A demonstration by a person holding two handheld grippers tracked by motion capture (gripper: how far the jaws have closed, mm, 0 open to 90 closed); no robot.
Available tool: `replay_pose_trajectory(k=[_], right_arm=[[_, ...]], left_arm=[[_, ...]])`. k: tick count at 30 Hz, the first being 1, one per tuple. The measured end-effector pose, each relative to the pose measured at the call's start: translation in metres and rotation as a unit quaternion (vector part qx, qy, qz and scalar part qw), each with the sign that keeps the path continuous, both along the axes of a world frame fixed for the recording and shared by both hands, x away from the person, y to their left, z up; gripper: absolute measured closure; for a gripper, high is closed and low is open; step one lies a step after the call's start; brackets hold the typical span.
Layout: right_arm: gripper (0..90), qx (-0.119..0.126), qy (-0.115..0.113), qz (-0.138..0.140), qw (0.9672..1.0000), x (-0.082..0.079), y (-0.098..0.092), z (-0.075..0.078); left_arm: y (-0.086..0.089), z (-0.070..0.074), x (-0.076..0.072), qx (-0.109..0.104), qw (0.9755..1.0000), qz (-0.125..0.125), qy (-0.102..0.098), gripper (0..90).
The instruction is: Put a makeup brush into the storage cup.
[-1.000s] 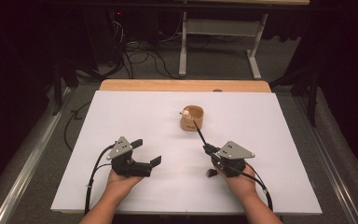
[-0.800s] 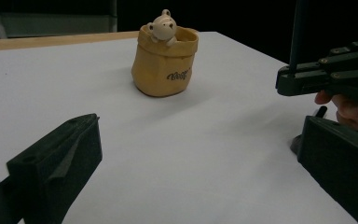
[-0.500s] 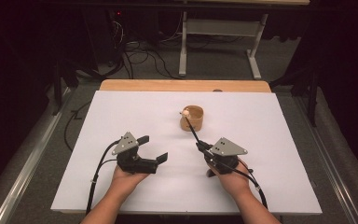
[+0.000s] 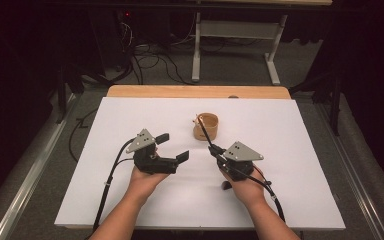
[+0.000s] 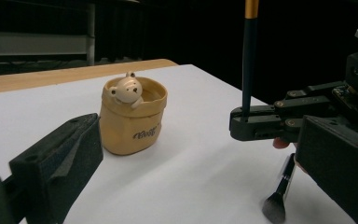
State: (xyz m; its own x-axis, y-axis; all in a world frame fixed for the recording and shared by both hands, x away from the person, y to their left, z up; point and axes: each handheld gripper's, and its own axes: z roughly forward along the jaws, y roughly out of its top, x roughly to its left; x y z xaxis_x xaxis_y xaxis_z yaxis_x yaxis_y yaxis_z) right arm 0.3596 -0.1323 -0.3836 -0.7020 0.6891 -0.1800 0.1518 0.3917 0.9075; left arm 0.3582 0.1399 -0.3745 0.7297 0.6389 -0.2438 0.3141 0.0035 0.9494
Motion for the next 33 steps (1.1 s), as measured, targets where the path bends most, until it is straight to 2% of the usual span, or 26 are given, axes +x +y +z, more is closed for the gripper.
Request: replay_pose_trajectory(k=[3, 5, 11, 16, 20, 28, 33], right_arm=[[87.7, 0.011, 0.006, 0.008, 0.9999, -0.005, 0.001, -0.003], [87.7, 0.005, 0.01, 0.015, 0.9998, -0.01, 0.004, -0.008], [87.7, -0.01, 0.013, 0.034, 0.9993, -0.016, 0.012, -0.016], [87.6, -0.011, 0.015, 0.041, 0.999, -0.017, 0.014, -0.017], [87.7, -0.015, 0.02, 0.043, 0.9988, -0.019, 0.016, -0.02], [87.6, -0.022, 0.02, 0.061, 0.9977, -0.023, 0.023, -0.023], [87.7, -0.025, 0.023, 0.064, 0.9974, -0.024, 0.024, -0.024]], left_arm=[[-0.002, -0.005, -0.007, -0.005, 1.0, -0.006, -0.003, 1.4], [-0.002, -0.006, -0.009, -0.004, 0.9999, -0.01, 0.002, 1.4], [0.0, -0.005, -0.014, 0.0, 0.9999, -0.011, -0.004, 1.4], [0.002, -0.007, -0.016, 0.003, 0.9999, -0.014, -0.004, 1.4], [0.004, -0.005, -0.018, -0.003, 0.9999, -0.014, -0.007, 1.5], [0.005, -0.007, -0.017, -0.009, 0.9998, -0.017, -0.002, 3.0], [0.007, -0.008, -0.017, -0.021, 0.9996, -0.018, 0.001, 7.5]])
